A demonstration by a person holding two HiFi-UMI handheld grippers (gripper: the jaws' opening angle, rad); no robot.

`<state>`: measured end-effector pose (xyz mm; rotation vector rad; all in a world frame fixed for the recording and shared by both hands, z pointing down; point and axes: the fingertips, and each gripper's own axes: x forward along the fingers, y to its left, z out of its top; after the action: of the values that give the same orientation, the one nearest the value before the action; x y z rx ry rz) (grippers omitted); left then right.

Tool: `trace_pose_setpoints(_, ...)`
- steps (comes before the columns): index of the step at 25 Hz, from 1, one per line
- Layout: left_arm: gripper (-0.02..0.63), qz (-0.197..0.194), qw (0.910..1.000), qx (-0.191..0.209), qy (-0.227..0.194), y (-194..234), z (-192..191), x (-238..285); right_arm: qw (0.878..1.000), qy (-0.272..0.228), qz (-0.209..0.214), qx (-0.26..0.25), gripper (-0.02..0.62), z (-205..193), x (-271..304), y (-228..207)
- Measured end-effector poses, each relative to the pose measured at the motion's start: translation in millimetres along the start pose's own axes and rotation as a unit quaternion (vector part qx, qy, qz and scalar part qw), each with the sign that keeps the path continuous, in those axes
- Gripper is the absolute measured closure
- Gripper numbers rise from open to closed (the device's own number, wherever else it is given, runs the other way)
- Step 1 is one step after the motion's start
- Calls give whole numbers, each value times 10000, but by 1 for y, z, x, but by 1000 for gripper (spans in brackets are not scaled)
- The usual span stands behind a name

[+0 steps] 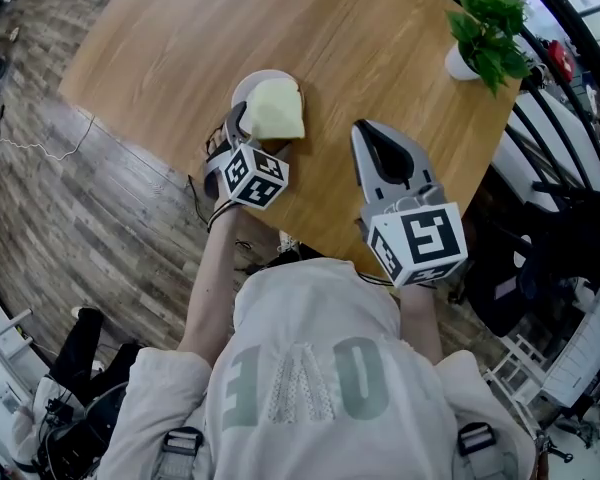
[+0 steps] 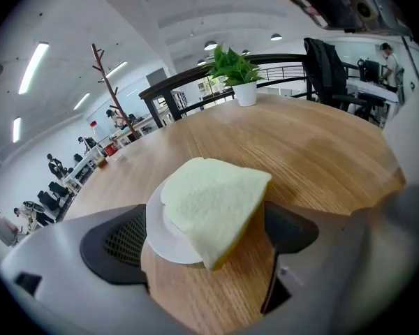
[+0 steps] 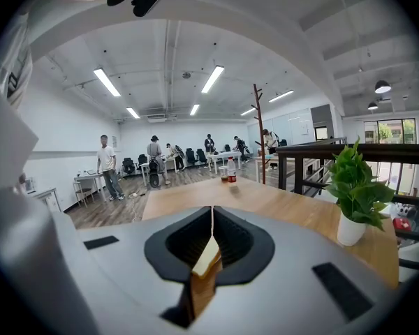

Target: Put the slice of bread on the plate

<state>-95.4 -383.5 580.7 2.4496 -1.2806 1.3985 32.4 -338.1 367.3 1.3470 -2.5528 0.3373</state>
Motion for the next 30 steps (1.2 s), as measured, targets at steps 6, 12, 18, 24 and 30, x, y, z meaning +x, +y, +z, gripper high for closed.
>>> trace_pose_setpoints(6,91,33,9995,-277,-123,-3,3,-11,10000,-1,49,-8,575,0,-1,2)
trace_pose_setpoints(12,91,439,9920,-862,-814,25,34,-49,9997,-158,112,-122,574,11,-2,8)
trace_pose_setpoints(18,92,897,9575,-1642,-2196,71,92,-124,9989,-409,35,-233,574,26,-13,17)
trace_pose_setpoints(24,275,1055,9187,-1476,-3509,83,142,-208,9963,-752,-97,-405,574,45,-23,24)
trace_pose_setpoints(30,598,1867,8853,-1812,-3854,85,142,-264,9920,-1172,-104,-467,574,56,-35,32)
